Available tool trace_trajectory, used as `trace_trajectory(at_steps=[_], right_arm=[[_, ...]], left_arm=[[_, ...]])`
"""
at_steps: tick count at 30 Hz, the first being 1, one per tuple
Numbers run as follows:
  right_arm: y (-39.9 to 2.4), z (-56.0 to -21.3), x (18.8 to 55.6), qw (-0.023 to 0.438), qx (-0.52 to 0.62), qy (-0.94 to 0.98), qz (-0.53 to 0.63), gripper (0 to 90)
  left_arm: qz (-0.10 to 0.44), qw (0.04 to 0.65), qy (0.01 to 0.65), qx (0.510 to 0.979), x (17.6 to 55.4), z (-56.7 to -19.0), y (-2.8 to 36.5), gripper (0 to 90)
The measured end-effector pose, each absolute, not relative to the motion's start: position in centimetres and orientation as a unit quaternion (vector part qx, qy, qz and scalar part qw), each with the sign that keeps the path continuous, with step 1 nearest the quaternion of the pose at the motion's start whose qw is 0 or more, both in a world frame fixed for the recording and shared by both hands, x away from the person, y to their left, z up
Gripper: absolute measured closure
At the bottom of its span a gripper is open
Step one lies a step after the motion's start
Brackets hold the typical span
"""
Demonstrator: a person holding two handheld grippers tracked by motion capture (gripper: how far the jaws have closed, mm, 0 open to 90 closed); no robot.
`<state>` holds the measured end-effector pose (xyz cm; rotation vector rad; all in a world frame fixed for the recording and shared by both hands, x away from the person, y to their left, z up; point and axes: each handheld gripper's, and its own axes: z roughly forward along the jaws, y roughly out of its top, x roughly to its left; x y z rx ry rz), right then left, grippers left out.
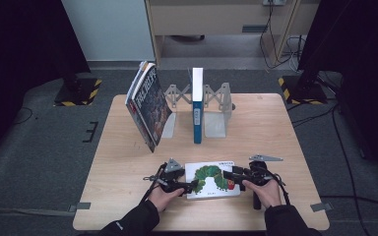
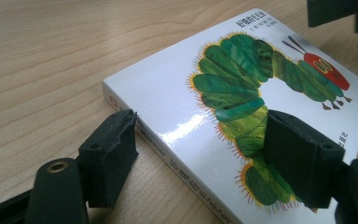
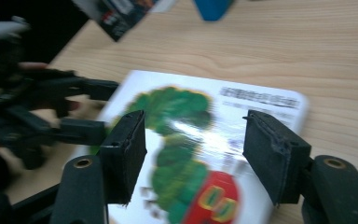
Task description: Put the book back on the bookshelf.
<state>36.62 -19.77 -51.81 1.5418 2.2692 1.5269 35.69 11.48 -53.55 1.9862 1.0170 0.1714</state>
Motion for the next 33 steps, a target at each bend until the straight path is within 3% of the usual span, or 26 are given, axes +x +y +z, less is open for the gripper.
trace_trajectory(at_steps=[5, 33], right_arm=[[-20.4, -52.4, 37.0, 0.016, 0.506, 0.724, 0.469, 36.6], [-20.3, -52.1, 36.9, -0.003, 0.513, 0.707, 0.487, 39.4]], left_arm=[[0.068, 0.434, 0.410, 0.799, 35.7, -53.5, 11.5, 25.2], [0.041, 0.448, 0.431, 0.782, 35.6, -53.5, 12.2, 25.0]])
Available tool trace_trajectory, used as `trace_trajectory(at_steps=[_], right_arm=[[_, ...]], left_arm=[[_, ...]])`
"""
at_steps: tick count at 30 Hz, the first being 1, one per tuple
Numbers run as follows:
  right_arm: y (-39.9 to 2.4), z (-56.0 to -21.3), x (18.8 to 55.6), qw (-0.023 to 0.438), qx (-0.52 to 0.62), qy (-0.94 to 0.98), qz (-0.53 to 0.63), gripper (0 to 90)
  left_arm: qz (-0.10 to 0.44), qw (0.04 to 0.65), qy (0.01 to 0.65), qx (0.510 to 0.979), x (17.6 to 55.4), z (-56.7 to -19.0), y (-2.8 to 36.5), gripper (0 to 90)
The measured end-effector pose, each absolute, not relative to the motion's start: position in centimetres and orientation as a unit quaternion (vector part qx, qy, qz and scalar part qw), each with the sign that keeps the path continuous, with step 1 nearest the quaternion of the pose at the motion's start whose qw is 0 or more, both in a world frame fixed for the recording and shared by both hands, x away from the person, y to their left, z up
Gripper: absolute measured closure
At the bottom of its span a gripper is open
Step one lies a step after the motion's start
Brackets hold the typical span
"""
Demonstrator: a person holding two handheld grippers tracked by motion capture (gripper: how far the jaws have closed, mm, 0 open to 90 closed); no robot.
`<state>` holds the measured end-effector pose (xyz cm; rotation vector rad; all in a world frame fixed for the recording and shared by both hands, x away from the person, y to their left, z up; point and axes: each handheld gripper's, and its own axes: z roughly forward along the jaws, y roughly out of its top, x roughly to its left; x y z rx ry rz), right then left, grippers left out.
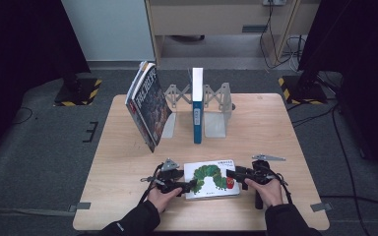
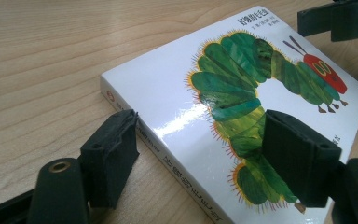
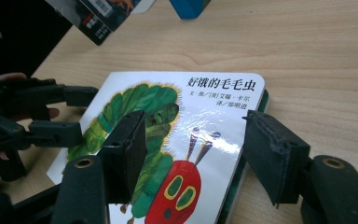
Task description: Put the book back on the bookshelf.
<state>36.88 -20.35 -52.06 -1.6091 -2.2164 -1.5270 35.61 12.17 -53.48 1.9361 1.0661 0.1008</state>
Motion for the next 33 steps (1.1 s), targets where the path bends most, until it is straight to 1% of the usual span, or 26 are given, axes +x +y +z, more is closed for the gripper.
trace_trajectory(at_steps=[6, 15, 21, 22, 33], right_arm=[[-20.4, -51.5, 36.7, 0.000, -0.514, -0.694, -0.504, 39.0], [-20.5, -51.1, 36.5, 0.005, -0.519, -0.670, -0.531, 38.9], [-20.5, -50.9, 36.2, 0.005, -0.522, -0.652, -0.550, 39.1], [-20.5, -51.0, 36.1, 0.014, -0.523, -0.650, -0.551, 38.5], [-20.4, -51.2, 35.8, 0.018, -0.530, -0.650, -0.544, 36.7]], left_arm=[[0.039, 0.450, 0.430, 0.782, 35.6, -53.5, 12.1, 23.6], [0.035, 0.451, 0.427, 0.783, 35.7, -53.5, 12.0, 18.2], [0.030, 0.457, 0.429, 0.779, 35.6, -53.6, 12.0, 16.7], [0.030, 0.457, 0.429, 0.779, 35.6, -53.6, 12.0, 15.9], [0.028, 0.468, 0.431, 0.771, 35.7, -53.8, 12.0, 16.0]])
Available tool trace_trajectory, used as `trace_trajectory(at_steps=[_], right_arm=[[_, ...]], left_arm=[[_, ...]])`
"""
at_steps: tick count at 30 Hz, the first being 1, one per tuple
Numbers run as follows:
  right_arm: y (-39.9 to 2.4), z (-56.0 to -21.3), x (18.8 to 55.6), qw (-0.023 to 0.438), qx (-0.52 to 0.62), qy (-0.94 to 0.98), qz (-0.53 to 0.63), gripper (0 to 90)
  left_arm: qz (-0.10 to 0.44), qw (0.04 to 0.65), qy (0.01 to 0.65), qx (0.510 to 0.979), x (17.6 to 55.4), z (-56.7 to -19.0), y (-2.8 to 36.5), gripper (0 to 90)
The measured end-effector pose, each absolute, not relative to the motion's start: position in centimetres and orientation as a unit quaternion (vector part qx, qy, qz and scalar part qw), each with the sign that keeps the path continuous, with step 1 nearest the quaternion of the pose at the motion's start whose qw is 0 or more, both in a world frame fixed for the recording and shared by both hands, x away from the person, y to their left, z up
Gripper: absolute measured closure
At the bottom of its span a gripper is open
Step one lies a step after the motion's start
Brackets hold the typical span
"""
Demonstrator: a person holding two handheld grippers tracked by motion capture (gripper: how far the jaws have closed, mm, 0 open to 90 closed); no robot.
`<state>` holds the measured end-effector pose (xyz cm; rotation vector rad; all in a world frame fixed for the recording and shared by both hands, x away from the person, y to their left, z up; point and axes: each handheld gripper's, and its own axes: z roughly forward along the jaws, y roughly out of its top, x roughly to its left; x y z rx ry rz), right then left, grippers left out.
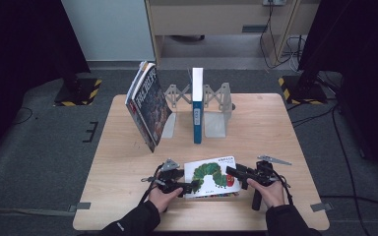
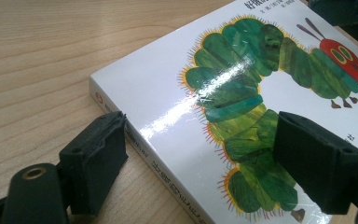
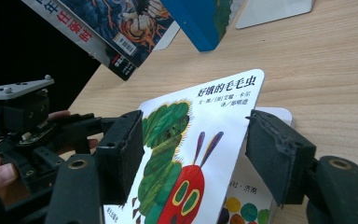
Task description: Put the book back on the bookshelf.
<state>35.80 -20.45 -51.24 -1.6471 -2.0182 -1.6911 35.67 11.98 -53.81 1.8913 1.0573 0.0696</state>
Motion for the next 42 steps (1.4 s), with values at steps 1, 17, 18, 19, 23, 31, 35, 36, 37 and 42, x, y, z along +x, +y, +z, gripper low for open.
trace_trajectory(at_steps=[1, 17, 18, 19, 23, 31, 35, 36, 37, 42], right_arm=[[-20.4, -51.2, 35.8, 0.018, -0.530, -0.650, -0.544, 36.7], [-20.5, -51.9, 35.4, 0.047, -0.562, -0.632, -0.531, 34.2], [-20.6, -52.0, 35.4, 0.049, -0.562, -0.638, -0.524, 34.2], [-20.6, -52.1, 35.5, 0.046, -0.560, -0.644, -0.519, 33.9], [-20.6, -52.4, 35.7, 0.040, -0.556, -0.658, -0.506, 33.5], [-20.8, -52.7, 36.1, 0.015, -0.556, -0.679, -0.479, 32.6], [-20.7, -53.0, 36.2, 0.026, -0.559, -0.683, -0.470, 34.7], [-20.4, -53.0, 36.2, 0.037, -0.555, -0.680, -0.477, 34.1], [-20.4, -53.0, 36.2, 0.034, -0.553, -0.683, -0.476, 34.0], [-20.5, -52.9, 36.2, 0.040, -0.556, -0.678, -0.479, 34.4]], left_arm=[[0.028, 0.468, 0.431, 0.771, 35.7, -53.8, 12.0, 16.0], [0.028, 0.469, 0.434, 0.768, 35.7, -53.8, 11.9, 16.5], [0.029, 0.469, 0.434, 0.768, 35.7, -53.8, 11.9, 16.7], [0.029, 0.469, 0.435, 0.768, 35.7, -53.8, 11.9, 16.8], [0.028, 0.469, 0.435, 0.768, 35.7, -53.8, 11.9, 16.9], [0.030, 0.468, 0.435, 0.769, 35.7, -53.8, 11.9, 17.2], [0.031, 0.467, 0.434, 0.769, 35.7, -53.8, 11.8, 17.1], [0.032, 0.467, 0.434, 0.770, 35.7, -53.8, 11.8, 17.0], [0.032, 0.467, 0.434, 0.770, 35.7, -53.8, 11.8, 16.9], [0.033, 0.466, 0.431, 0.772, 35.6, -53.8, 11.8, 16.5]])
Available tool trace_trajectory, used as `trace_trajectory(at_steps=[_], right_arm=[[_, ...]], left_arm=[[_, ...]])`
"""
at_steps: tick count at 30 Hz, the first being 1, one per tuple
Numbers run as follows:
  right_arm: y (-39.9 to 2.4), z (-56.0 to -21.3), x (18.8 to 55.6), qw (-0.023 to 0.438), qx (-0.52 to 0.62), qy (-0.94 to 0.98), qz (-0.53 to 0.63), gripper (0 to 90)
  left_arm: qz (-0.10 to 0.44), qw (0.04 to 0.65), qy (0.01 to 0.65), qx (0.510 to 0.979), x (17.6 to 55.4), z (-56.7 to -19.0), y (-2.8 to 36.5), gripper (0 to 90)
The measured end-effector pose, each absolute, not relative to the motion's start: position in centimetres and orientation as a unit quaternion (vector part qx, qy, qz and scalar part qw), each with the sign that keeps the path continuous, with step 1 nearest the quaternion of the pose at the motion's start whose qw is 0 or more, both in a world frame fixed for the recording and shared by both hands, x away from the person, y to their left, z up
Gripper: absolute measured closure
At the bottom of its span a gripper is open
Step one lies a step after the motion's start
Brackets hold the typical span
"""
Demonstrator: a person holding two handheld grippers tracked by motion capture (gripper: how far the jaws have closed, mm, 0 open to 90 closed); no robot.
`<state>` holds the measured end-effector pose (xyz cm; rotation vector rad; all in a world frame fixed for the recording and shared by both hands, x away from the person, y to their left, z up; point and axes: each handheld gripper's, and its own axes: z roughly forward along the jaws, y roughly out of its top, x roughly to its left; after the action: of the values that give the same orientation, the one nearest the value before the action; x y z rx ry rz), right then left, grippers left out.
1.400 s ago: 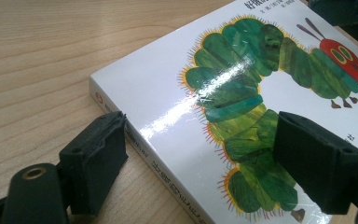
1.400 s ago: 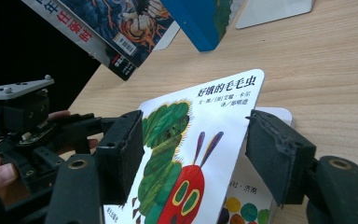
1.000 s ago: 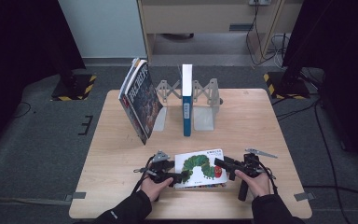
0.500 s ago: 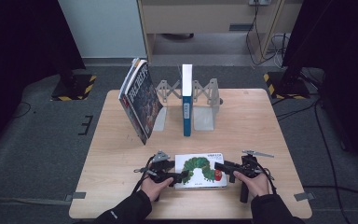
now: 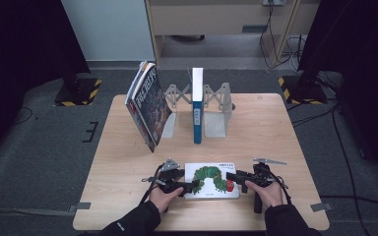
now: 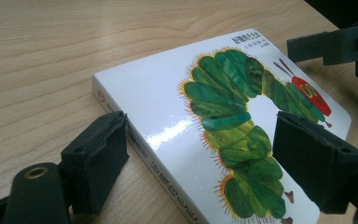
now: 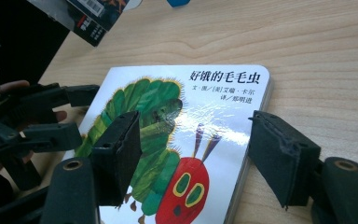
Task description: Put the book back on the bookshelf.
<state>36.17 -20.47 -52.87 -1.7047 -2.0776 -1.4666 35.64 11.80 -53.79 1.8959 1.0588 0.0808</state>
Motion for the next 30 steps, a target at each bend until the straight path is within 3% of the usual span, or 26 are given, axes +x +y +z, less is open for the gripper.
trace_trajectory(at_steps=[7, 18, 30], right_arm=[[-20.9, -52.6, 36.1, 0.044, -0.556, -0.662, -0.501, 35.4], [-21.0, -52.1, 36.0, 0.045, -0.550, -0.653, -0.518, 35.4], [-20.9, -51.3, 36.1, 0.039, -0.544, -0.624, -0.559, 35.5]], left_arm=[[0.045, 0.432, 0.410, 0.802, 35.3, -53.3, 11.9, 19.6], [0.024, 0.420, 0.426, 0.801, 34.6, -52.6, 13.2, 43.6], [0.011, 0.436, 0.428, 0.792, 34.4, -52.8, 12.5, 38.4]])
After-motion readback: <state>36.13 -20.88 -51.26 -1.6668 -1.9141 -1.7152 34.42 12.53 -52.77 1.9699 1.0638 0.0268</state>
